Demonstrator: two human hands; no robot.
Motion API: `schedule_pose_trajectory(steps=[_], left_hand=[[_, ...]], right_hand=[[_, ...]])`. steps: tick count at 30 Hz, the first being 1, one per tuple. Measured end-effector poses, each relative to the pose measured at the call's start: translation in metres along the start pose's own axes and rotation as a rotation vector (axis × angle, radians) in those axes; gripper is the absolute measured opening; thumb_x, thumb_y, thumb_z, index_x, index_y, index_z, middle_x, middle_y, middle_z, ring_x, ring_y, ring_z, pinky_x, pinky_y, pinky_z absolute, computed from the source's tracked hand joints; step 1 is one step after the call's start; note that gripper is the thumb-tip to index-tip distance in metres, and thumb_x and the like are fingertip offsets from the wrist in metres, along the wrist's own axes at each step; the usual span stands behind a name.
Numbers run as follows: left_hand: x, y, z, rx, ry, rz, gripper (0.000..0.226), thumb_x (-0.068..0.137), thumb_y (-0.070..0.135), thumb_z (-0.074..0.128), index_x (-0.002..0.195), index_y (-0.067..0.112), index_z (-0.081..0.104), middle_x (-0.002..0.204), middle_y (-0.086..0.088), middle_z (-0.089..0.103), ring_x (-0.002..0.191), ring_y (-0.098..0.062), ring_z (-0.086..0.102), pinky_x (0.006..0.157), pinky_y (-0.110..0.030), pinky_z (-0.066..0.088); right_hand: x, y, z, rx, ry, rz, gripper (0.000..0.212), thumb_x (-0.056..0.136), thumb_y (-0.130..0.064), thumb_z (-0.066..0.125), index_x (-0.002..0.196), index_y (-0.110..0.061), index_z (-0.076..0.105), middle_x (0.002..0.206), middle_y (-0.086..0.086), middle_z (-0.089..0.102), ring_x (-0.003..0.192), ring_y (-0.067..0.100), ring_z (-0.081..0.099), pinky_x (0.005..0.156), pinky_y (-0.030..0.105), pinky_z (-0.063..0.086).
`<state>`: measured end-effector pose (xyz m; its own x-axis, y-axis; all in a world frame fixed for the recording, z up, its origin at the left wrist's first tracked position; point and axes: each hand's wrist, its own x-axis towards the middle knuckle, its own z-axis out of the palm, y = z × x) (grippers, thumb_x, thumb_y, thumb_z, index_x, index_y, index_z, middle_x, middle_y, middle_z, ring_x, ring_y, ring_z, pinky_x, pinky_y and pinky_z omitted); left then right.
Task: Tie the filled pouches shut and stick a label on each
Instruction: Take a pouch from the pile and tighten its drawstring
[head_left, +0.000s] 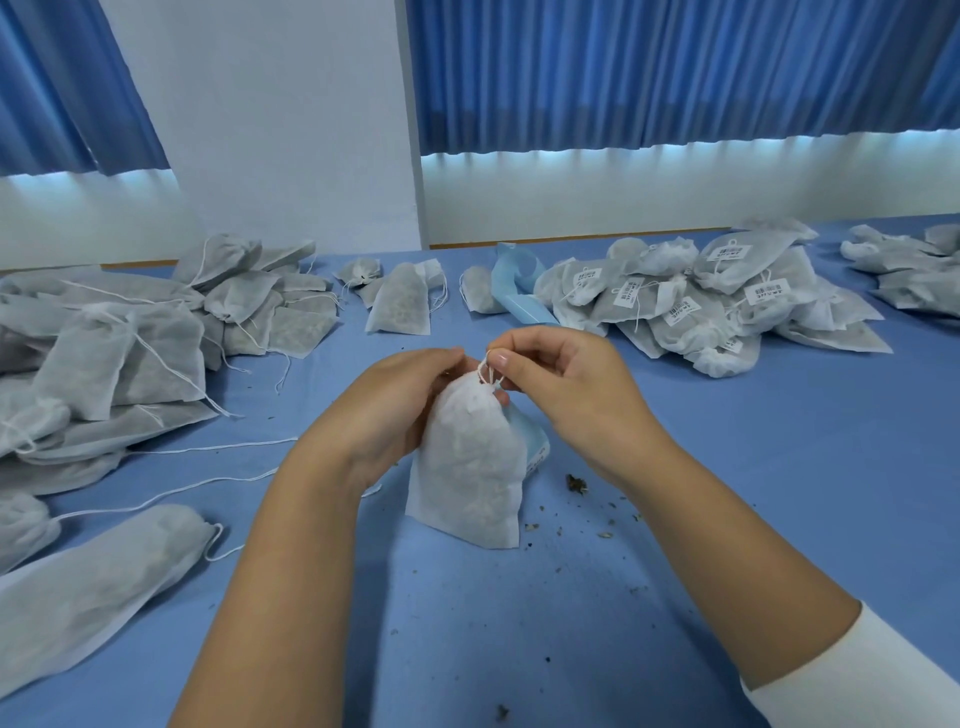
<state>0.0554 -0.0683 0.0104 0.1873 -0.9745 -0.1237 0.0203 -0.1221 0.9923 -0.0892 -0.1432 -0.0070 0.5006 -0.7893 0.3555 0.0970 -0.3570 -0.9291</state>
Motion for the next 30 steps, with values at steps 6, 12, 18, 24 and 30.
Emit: schedule_pose_trajectory(steps=[6,12,18,24,30], left_hand=[[0.002,-0.003,-0.001,0.078,0.011,0.032,0.037,0.093,0.015,0.05,0.074,0.025,0.08,0.073,0.006,0.071,0.062,-0.006,0.065,0.052,-0.017,0.049],[0.004,-0.003,0.0,0.182,0.036,0.035,0.033,0.092,0.024,0.058,0.065,0.03,0.075,0.063,0.012,0.064,0.057,-0.004,0.056,0.056,-0.02,0.043],[0.009,-0.004,0.007,0.32,0.186,0.16,0.021,0.096,0.024,0.057,0.083,0.024,0.073,0.052,0.01,0.057,0.046,-0.003,0.048,0.047,-0.012,0.037],[0.015,-0.009,0.026,0.537,0.276,0.284,0.017,0.1,0.028,0.052,0.087,0.03,0.064,0.042,0.01,0.052,0.045,-0.012,0.055,0.046,-0.02,0.038],[0.019,-0.016,0.042,0.714,0.338,0.347,0.013,0.101,0.031,0.048,0.092,0.031,0.058,0.036,0.017,0.045,0.044,-0.003,0.047,0.048,-0.026,0.029]], right_hand=[[0.0,0.001,0.001,0.023,0.007,0.007,0.008,0.092,-0.003,0.063,0.093,-0.002,0.071,0.08,0.001,0.072,0.073,0.004,0.066,0.075,0.015,0.051],[0.001,0.001,0.002,0.026,0.028,0.026,0.006,0.093,-0.006,0.062,0.093,-0.008,0.068,0.085,0.0,0.069,0.079,0.008,0.064,0.079,0.02,0.054],[0.004,0.005,0.001,-0.013,0.127,0.073,0.008,0.098,-0.013,0.055,0.095,-0.015,0.063,0.091,-0.003,0.064,0.083,0.006,0.059,0.08,0.023,0.054],[0.005,0.008,0.0,-0.023,0.257,0.101,0.008,0.099,-0.015,0.052,0.097,-0.015,0.06,0.087,-0.01,0.06,0.082,0.0,0.057,0.086,0.026,0.051],[0.006,0.013,0.003,-0.208,0.381,0.001,0.013,0.099,-0.011,0.05,0.089,-0.019,0.051,0.089,-0.006,0.057,0.074,0.001,0.051,0.068,0.011,0.04]])
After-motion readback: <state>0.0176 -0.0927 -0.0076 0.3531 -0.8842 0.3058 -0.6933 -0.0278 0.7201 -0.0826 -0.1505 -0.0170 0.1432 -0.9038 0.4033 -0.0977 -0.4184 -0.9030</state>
